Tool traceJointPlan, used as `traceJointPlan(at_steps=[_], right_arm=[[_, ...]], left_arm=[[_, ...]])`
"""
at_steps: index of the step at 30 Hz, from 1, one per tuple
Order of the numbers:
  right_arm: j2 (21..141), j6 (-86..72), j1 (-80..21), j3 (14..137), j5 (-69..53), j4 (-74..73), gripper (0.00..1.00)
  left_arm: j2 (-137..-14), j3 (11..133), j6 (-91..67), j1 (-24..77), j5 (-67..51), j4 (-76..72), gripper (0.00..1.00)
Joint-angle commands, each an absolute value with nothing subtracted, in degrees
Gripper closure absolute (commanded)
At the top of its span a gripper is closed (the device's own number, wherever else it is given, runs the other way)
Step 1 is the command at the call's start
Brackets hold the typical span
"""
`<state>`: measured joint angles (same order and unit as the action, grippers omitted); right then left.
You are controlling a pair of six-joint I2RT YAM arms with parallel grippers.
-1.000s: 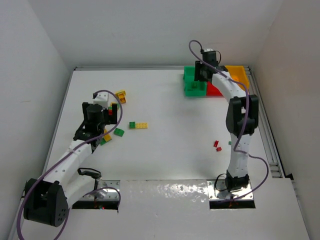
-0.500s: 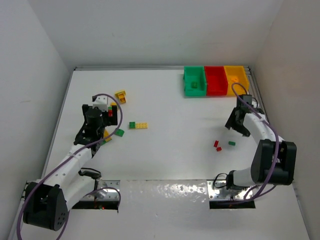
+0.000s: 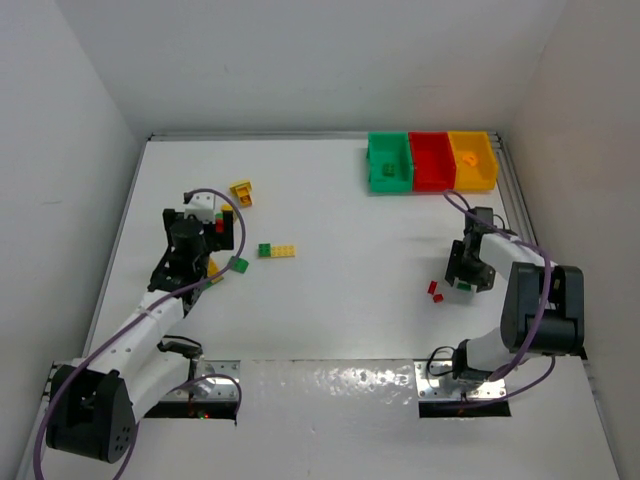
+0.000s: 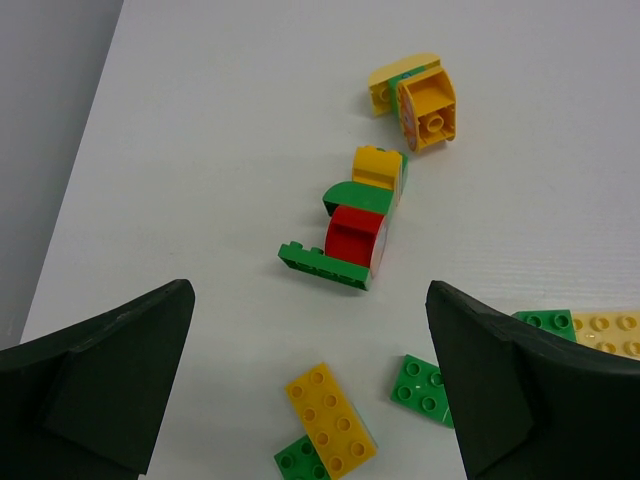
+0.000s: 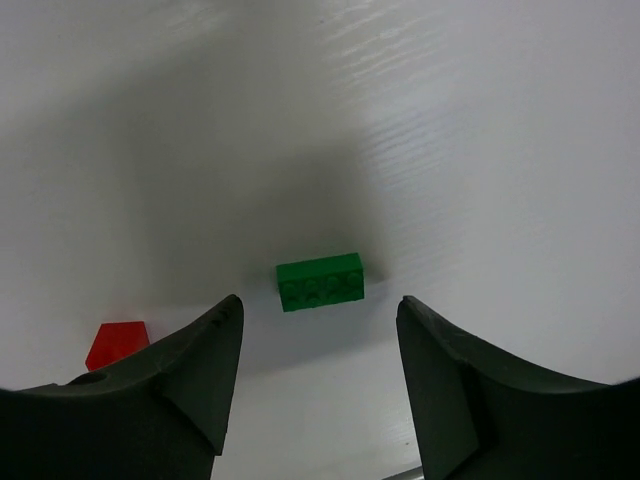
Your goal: Sort the legos into containers by color
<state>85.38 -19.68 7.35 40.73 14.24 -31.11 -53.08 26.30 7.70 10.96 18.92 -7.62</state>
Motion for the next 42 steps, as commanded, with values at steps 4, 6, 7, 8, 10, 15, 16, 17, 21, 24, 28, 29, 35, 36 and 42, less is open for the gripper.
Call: traceJointPlan(at_steps=[4, 6, 7, 8, 10, 15, 16, 17, 21, 24, 28, 29, 35, 36, 42], right_arm=[[85.3, -11.9, 7.2, 38.2, 9.3, -24.9, 0.43], [85.7, -11.9, 7.3, 37.6, 8.8, -24.1, 0.45], [85.7, -11.9, 7.4, 36.8, 8.4, -23.7, 0.46], [85.8, -12.0, 7.6, 36.6, 8.4, -23.5, 0.47], [86.3, -12.0, 7.7, 37.0, 8.3, -23.4, 0.51], [87.0, -12.6, 8.3, 38.3, 8.2, -24.3, 0.58], [87.0, -12.6, 8.3, 38.5, 8.1, -24.3, 0.59], [87.0, -12.5, 8.3, 38.5, 7.7, -24.4, 0.60], [87.0, -11.9, 8.3, 38.2, 6.8, -24.5, 0.70], [87.1, -11.4, 8.3, 38.9, 4.8, -24.9, 0.85], [87.2, -11.2, 8.3, 43.3, 4.0, -27.7, 0.91], [86.9, -11.7, 8.2, 46.3, 3.8, -29.3, 0.91], [84.5, -12.3, 0.0, 59.2, 3.8, -27.0, 0.92], [85.2, -12.3, -2.4, 61.3, 4.6, -25.6, 0.92], [101.0, -22.7, -7.5, 84.6, 1.5, -14.4, 0.91]], left_arm=[[-51.9, 26.5, 8.3, 11.5, 19.1, -10.5, 0.00], [-51.9, 26.5, 8.4, 11.5, 19.5, -10.5, 0.00], [-51.9, 26.5, 8.7, 11.5, 19.6, -10.5, 0.00], [-51.8, 26.5, 8.8, 11.5, 19.6, -10.3, 0.00], [-51.7, 26.6, 8.8, 11.5, 19.7, -10.1, 0.00], [-51.6, 26.6, 8.7, 11.5, 19.6, -9.7, 0.00], [-51.6, 26.7, 8.7, 11.5, 19.7, -9.7, 0.00], [-51.6, 26.7, 8.6, 11.5, 19.6, -9.8, 0.00], [-51.7, 26.5, 9.0, 11.5, 19.6, -9.8, 0.00], [-51.8, 26.5, 9.0, 11.5, 19.6, -10.2, 0.00], [-51.9, 26.3, 9.0, 11.5, 19.2, -10.5, 0.00], [-51.9, 26.3, 9.0, 11.5, 19.2, -10.6, 0.00], [-52.7, 26.4, 8.2, 11.5, 18.8, -10.5, 0.00], [-52.9, 26.5, 8.2, 11.5, 18.7, -10.3, 0.00], [-54.1, 28.6, 7.6, 11.5, 18.7, -8.4, 0.00]])
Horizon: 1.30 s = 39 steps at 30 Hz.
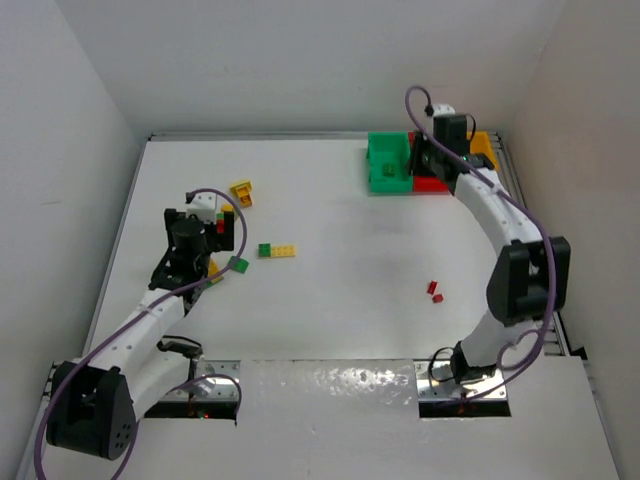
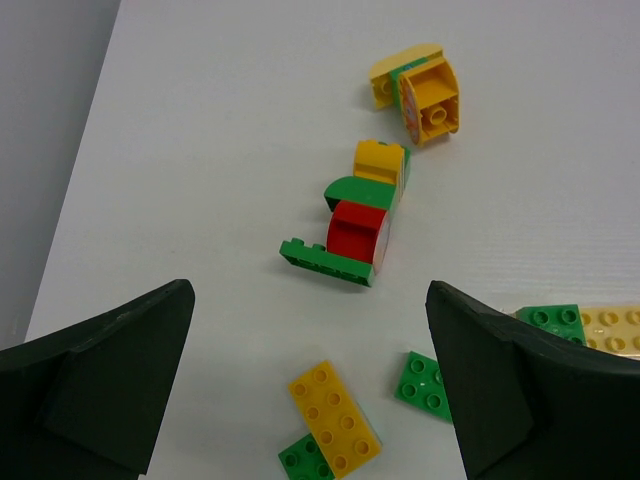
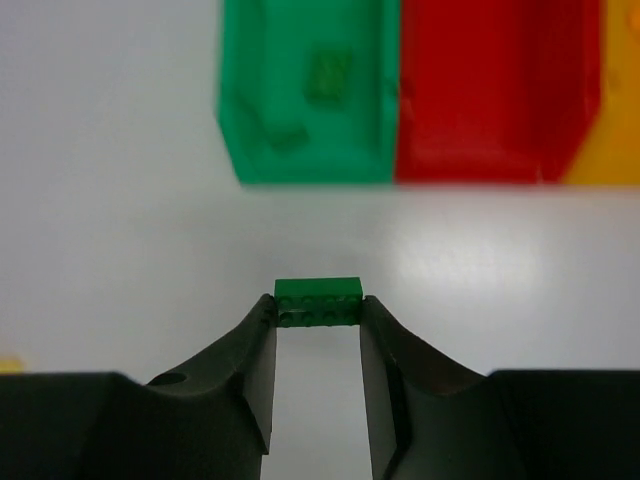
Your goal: Sort the legos into containers by color
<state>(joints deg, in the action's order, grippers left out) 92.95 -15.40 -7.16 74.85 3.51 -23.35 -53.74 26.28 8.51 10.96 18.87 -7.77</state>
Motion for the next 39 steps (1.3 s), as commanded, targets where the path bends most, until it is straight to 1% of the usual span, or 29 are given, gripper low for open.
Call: traceJointPlan(at_steps=[1, 2, 3, 4, 5, 6, 7, 8, 10, 15, 19, 20, 23, 26, 30, 32, 33, 35, 36, 37, 39], right_arm=[[103.6, -23.8, -7.6, 87.5, 1.6, -13.3, 0.91], [106.4, -24.7, -8.2, 93.7, 1.8, -12.5, 0.91], [109.1, -25.3, -8.3, 96.9, 1.8, -11.8, 0.91], [114.6, -26.3, -8.5, 99.8, 1.7, -11.1, 0.91], [117.3, -26.9, -8.7, 105.7, 1.8, -11.1, 0.91], [119.9, -27.4, -8.7, 108.6, 2.3, -11.2, 0.90], [124.8, -28.3, -8.6, 111.2, 2.8, -12.6, 0.90], [126.9, -28.3, -8.7, 116.1, 3.9, -13.2, 0.90], [131.0, -28.0, -8.8, 118.9, 4.7, -13.3, 0.89], [132.5, -28.2, -8.8, 116.1, 6.5, -11.0, 0.81], [132.3, -27.9, -8.8, 114.5, 4.3, -11.0, 0.65], [132.0, -27.4, -8.9, 114.6, 3.2, -11.1, 0.56], [130.8, -26.6, -9.0, 114.9, 2.5, -11.3, 0.42], [129.4, -25.2, -9.0, 114.5, 2.0, -11.3, 0.35], [125.7, -22.1, -9.0, 112.0, 4.4, -12.9, 0.34], [123.9, -21.8, -9.0, 110.0, 5.7, -13.0, 0.36], [121.9, -20.8, -9.0, 108.9, 5.9, -13.5, 0.48], [119.7, -20.1, -8.9, 106.5, 5.5, -15.7, 0.59], [118.3, -20.0, -9.0, 105.5, 5.1, -19.5, 0.64], [115.1, -20.2, -9.0, 102.3, 4.7, -21.9, 0.74], [110.9, -20.2, -9.0, 96.8, 3.6, -26.8, 0.82]], left_arm=[[-54.3, 29.4, 7.6, 11.5, 18.8, -7.8, 0.00], [-54.4, 29.9, 7.6, 11.5, 19.0, -7.1, 0.00], [-54.3, 30.2, 7.4, 11.6, 19.2, -5.8, 0.00], [-54.3, 30.6, 7.4, 11.6, 19.7, -5.3, 0.00], [-54.1, 31.2, 7.4, 11.6, 20.0, -4.6, 0.00], [-53.9, 31.3, 7.4, 11.6, 20.3, -3.7, 0.00], [-53.9, 31.5, 7.4, 11.6, 20.7, -3.3, 0.00], [-53.4, 31.7, 7.4, 11.6, 20.9, -3.0, 0.00], [-53.1, 32.1, 7.6, 11.5, 21.3, -1.8, 0.00], [-53.1, 32.5, 7.6, 11.5, 21.3, -1.0, 0.00], [-54.2, 33.2, 7.7, 11.5, 20.6, -1.1, 0.00], [-54.3, 33.2, 7.8, 11.5, 20.3, -1.5, 0.00], [-55.0, 33.5, 8.0, 11.5, 19.8, -2.0, 0.00], [-55.3, 33.7, 8.0, 11.5, 19.0, -2.2, 0.00], [-55.1, 33.8, 7.7, 11.5, 18.2, -2.1, 0.00], [-54.9, 33.8, 7.7, 11.5, 18.2, -1.8, 0.00], [-54.8, 33.8, 7.6, 11.5, 18.0, -1.8, 0.00], [-54.8, 33.9, 7.6, 11.5, 17.8, -1.7, 0.00], [-54.6, 33.9, 7.6, 11.5, 17.8, -1.7, 0.00], [-54.2, 33.9, 7.6, 11.6, 17.9, -1.7, 0.00], [-53.7, 33.3, 7.4, 11.6, 18.2, -1.8, 0.00]])
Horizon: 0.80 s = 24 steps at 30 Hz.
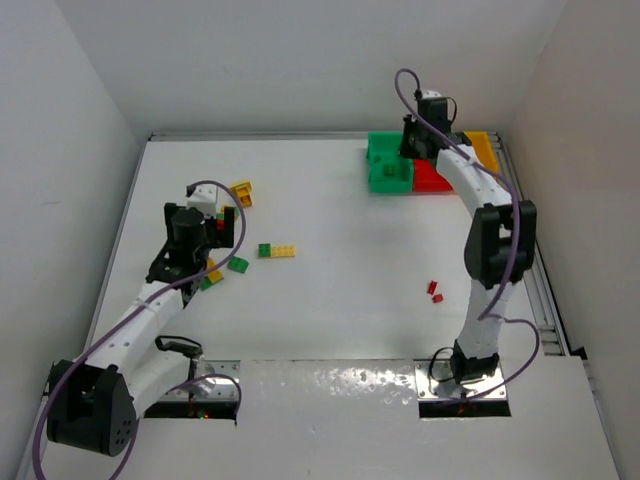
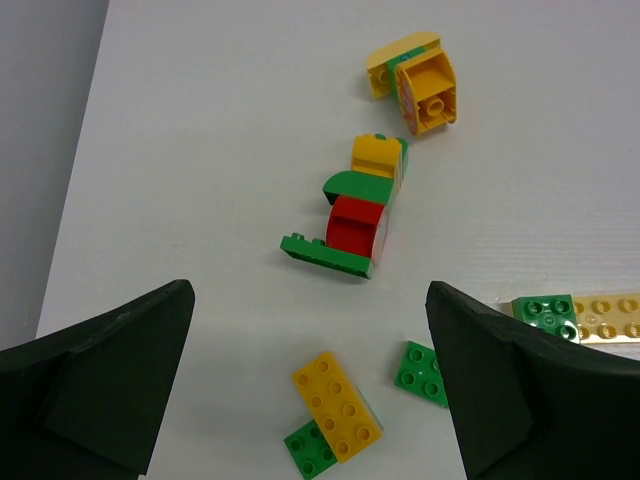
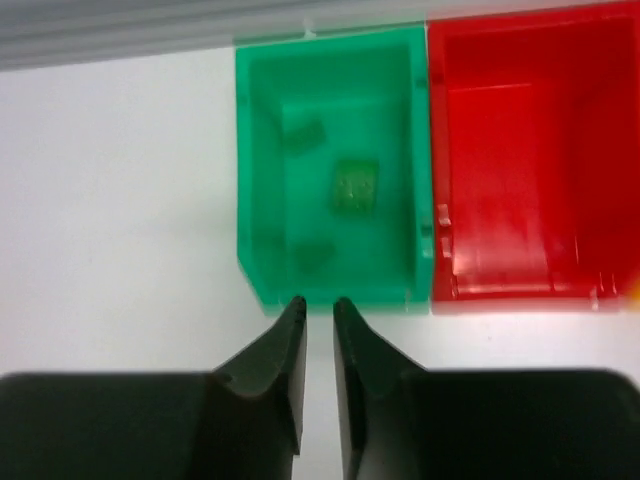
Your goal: Sort the legos into containers by color
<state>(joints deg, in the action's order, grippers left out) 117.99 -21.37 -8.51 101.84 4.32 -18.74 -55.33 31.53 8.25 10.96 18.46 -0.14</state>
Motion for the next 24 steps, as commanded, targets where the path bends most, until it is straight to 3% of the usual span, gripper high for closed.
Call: traceJointPlan(at_steps=[1, 4, 6, 7, 10, 16, 24], right_arm=[[106.0, -19.9, -8.9, 89.3, 3.2, -27.8, 0.85], [98.1, -20.7, -8.9, 73.0, 4.1, -29.7, 0.81], [90.4, -23.9, -9.0, 62.7, 8.1, -30.4, 0.63], [85.6, -25.0, -8.9, 59.6, 8.9, -30.5, 0.48], [78.9, -31.5, -8.9, 50.4, 11.3, -31.5, 0.41], [75.1, -37.0, -8.9, 40.9, 11.9, -30.9, 0.42], [76.6, -38.4, -9.0, 35.0, 11.8, -25.9, 0.56]], left_arm=[[-53.2, 33.0, 7.3, 11.6, 18.3, -1.8, 0.00], [-52.7, 31.9, 6.9, 11.6, 18.3, -1.8, 0.00], [-52.8, 31.5, 6.8, 11.7, 17.8, -2.1, 0.00], [-53.0, 31.3, 6.8, 11.7, 17.7, -2.6, 0.00], [-53.8, 30.8, 6.5, 11.9, 16.0, -4.5, 0.00], [-55.2, 31.2, 6.8, 12.0, 13.7, -7.0, 0.00], [-54.2, 31.6, 7.6, 12.1, 15.6, -5.5, 0.00]])
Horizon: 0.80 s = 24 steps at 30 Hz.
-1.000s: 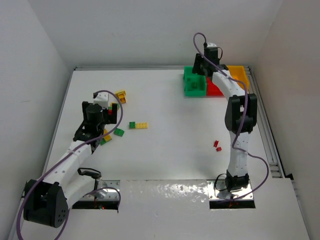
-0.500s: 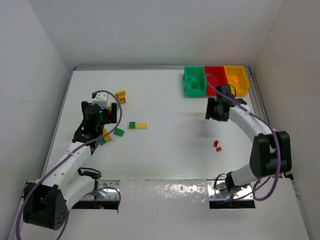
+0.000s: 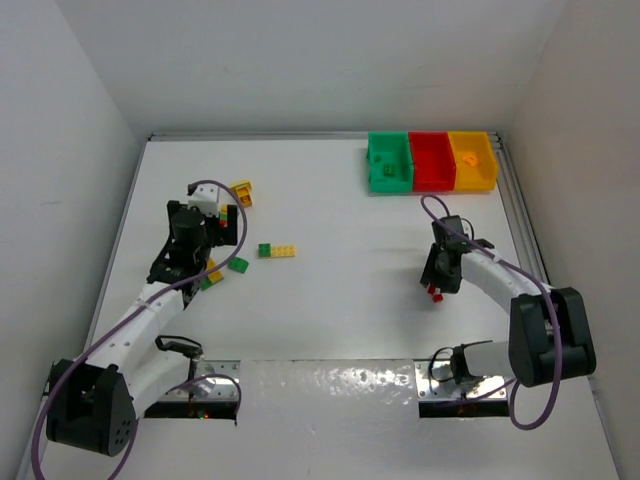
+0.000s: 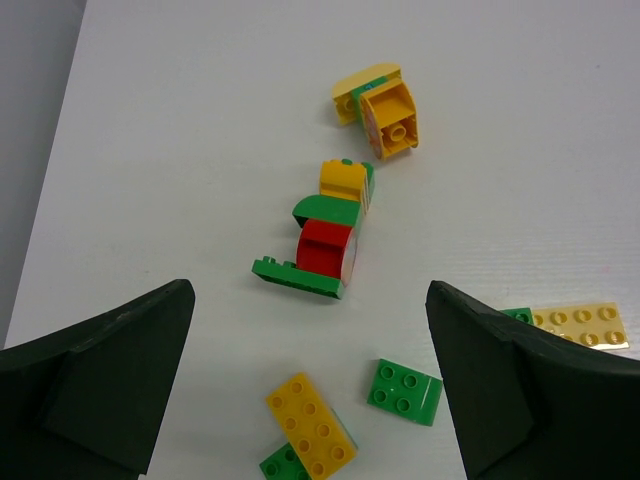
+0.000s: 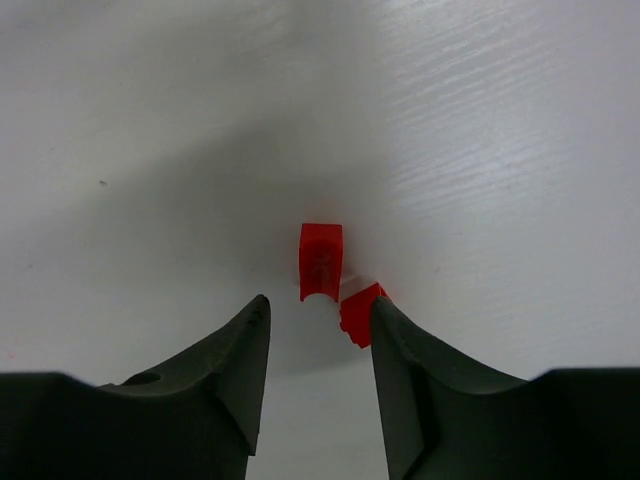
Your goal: Sort the legos into containers by color
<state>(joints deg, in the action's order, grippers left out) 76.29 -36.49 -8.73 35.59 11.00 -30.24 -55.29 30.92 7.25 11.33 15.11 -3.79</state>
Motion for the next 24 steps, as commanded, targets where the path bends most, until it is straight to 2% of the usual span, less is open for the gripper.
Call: traceJointPlan(at_steps=[1, 11, 17, 20, 24], right_arm=[[77.0, -38.1, -9.0, 34.7, 12.0, -24.9, 0.57], [81.5, -35.4, -9.0, 34.7, 13.8, -21.5, 0.72], [81.6, -29.6, -9.0, 37.6, 12.7, -23.1, 0.99], [81.6, -24.7, -8.9, 44.1, 12.7, -26.1, 1.00], [82.9, -15.7, -8.9, 59.0, 10.9, -23.9, 1.00]], left_arm=[[-54.0, 31.6, 7.5, 12.2, 15.7, -5.2, 0.00], [-53.4, 31.8, 7.6, 12.4, 16.6, -4.7, 0.00], [-53.5, 31.6, 7.6, 12.4, 16.7, -4.6, 0.00], [-54.0, 31.6, 7.5, 12.4, 16.3, -4.6, 0.00], [-55.1, 32.2, 7.2, 12.4, 15.6, -4.9, 0.00]])
